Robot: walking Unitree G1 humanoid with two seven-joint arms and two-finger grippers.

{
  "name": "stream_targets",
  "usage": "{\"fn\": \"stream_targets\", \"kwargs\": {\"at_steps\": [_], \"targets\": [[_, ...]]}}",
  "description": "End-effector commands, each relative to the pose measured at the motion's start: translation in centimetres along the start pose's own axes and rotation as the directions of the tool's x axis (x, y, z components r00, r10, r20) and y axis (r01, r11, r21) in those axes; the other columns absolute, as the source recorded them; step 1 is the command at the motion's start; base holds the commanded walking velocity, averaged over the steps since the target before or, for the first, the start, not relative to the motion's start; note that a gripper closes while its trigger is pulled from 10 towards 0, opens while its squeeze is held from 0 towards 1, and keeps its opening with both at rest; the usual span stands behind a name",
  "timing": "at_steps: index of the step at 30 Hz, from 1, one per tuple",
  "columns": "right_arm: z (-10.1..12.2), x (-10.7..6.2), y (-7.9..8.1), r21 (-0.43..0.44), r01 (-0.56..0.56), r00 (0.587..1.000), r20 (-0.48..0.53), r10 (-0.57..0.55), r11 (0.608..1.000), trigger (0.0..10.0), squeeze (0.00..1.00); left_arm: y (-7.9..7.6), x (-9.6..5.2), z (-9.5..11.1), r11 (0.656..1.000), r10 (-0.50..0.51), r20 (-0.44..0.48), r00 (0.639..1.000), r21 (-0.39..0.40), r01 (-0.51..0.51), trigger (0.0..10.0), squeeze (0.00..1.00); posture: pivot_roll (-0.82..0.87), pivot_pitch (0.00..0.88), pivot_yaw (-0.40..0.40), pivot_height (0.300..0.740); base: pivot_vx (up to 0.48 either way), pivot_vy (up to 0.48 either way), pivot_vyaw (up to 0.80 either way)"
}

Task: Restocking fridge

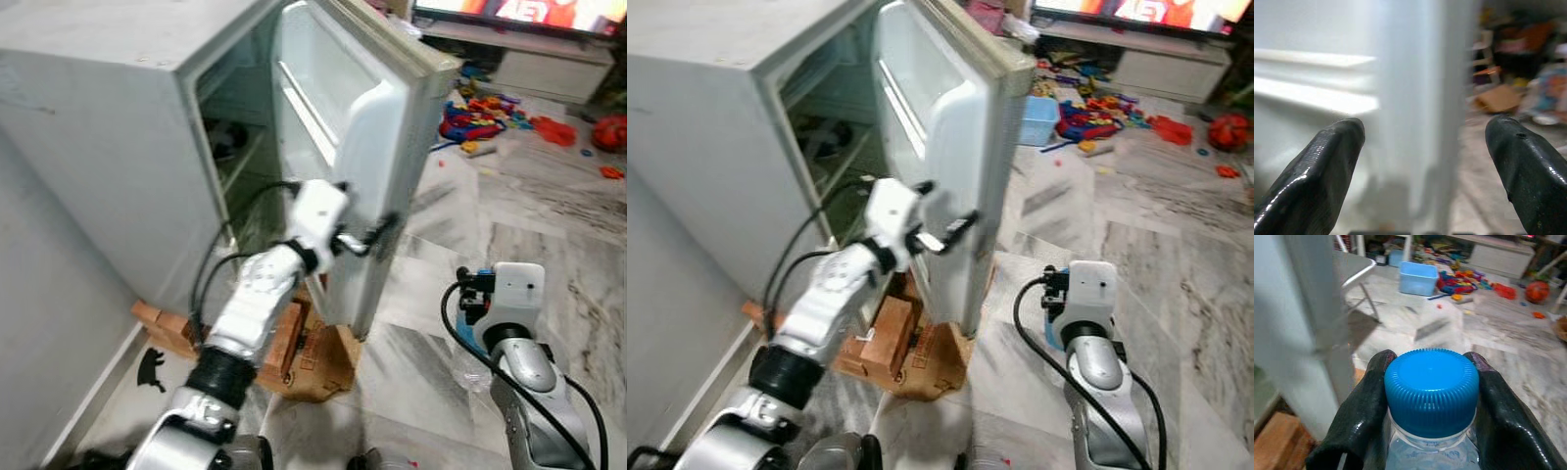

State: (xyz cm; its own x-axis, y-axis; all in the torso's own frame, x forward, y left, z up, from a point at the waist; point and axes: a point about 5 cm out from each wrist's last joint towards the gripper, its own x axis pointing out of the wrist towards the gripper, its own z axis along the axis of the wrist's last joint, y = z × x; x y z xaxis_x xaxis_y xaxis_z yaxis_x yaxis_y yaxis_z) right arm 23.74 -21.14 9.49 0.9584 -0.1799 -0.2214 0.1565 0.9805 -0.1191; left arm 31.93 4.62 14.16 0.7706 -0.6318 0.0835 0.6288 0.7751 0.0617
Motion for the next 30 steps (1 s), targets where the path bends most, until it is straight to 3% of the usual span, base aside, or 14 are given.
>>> {"fn": "stream_targets", "kwargs": {"at_steps": [1,4,7,15,30], "targets": [[1.6,0.2,0.8,0.011,-0.018,0.998,0.054,0.018,1.000,10.0,0.00,2.4,-1.8,-0.6,0.990,0.140,-0.010,0.990,0.011,-0.140,10.0,0.00,0.00,0.035,-0.016,0.740,0.000,0.000,0.00],[1.8,0.4,1.1,0.015,-0.032,0.998,0.060,0.031,0.999,10.0,0.00,3.5,-2.9,-0.9,0.978,0.207,-0.023,0.978,0.033,-0.207,10.0,0.00,0.01,0.035,-0.023,0.740,0.000,0.000,0.00],[2.2,0.8,1.5,0.013,-0.049,0.996,0.072,0.048,0.999,10.0,0.00,4.5,-4.4,-1.4,0.960,0.278,-0.043,0.960,0.003,-0.278,10.0,0.00,0.01,0.031,-0.036,0.740,0.000,-0.179,0.00],[3.1,1.9,1.8,0.019,-0.049,0.994,0.100,0.046,0.999,10.0,0.00,4.2,-6.1,-2.8,0.945,0.325,-0.081,0.942,-0.005,-0.326,10.0,0.00,0.01,0.023,-0.027,0.740,0.000,-0.480,0.00],[3.6,2.6,2.3,0.030,-0.047,0.991,0.123,0.043,0.998,10.0,0.00,4.3,-5.8,-2.8,0.941,0.338,-0.094,0.936,0.015,-0.339,10.0,0.00,0.01,0.028,-0.024,0.740,0.000,-0.476,0.00]]}}
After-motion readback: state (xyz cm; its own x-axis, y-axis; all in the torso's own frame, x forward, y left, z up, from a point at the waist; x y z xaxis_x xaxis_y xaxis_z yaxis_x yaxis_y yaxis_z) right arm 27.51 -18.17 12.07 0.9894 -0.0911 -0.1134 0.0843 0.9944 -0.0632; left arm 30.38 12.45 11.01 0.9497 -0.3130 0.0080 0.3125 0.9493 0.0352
